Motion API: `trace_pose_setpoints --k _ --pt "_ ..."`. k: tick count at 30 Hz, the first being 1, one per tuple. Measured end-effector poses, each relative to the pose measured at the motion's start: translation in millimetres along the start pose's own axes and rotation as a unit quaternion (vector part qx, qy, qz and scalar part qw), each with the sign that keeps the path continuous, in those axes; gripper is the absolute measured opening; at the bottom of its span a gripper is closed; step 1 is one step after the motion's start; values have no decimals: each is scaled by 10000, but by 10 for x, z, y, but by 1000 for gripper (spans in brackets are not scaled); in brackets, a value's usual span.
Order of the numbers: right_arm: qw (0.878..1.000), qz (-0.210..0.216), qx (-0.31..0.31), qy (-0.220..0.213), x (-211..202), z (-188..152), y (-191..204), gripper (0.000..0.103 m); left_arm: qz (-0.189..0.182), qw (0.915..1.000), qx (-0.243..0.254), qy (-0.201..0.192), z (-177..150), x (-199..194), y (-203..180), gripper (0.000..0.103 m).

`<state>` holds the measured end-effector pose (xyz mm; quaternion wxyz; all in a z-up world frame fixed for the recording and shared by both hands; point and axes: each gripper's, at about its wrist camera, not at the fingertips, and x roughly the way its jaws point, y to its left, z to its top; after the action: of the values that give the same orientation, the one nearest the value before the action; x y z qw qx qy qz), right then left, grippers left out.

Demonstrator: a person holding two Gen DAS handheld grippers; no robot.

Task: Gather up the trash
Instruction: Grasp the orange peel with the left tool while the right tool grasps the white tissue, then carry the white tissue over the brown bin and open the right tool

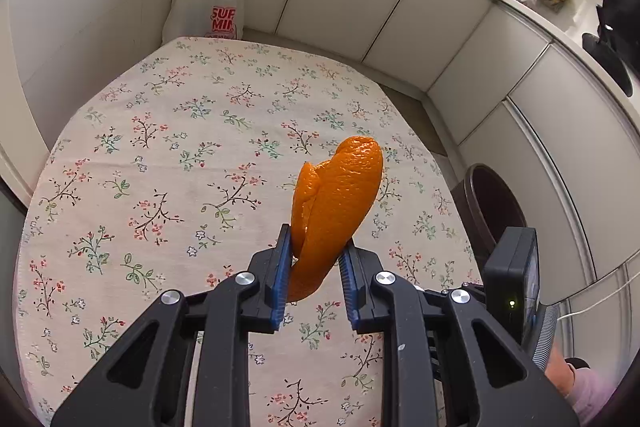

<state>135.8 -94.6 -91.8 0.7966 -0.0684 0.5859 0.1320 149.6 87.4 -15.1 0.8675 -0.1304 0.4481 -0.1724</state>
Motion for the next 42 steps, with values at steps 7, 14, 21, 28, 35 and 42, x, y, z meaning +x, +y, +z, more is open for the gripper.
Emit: trace_pose_setpoints --k 7,14,21,28,35,42 --pt "9994 102 -123 -292 -183 1 41 28 -64 9999 -109 -17 31 45 -55 23" --pt "9961 112 -118 -868 -554 73 -32 28 -167 9997 -101 -134 97 57 -188 23" --pt "9853 -41 149 -1701 -1060 111 -303 28 -376 9987 -28 -339 199 45 -430 23" --pt "9701 -369 577 -2330 -1449 94 -696 29 -550 9972 130 -482 296 91 -728 24" --pt "9497 -765 1127 -2818 -1734 -15 -1186 29 -722 9951 371 -560 372 224 -1124 24" --pt "9199 -1385 1829 -3179 -1904 -156 -1812 30 -1124 9913 495 -482 414 452 -1708 25"
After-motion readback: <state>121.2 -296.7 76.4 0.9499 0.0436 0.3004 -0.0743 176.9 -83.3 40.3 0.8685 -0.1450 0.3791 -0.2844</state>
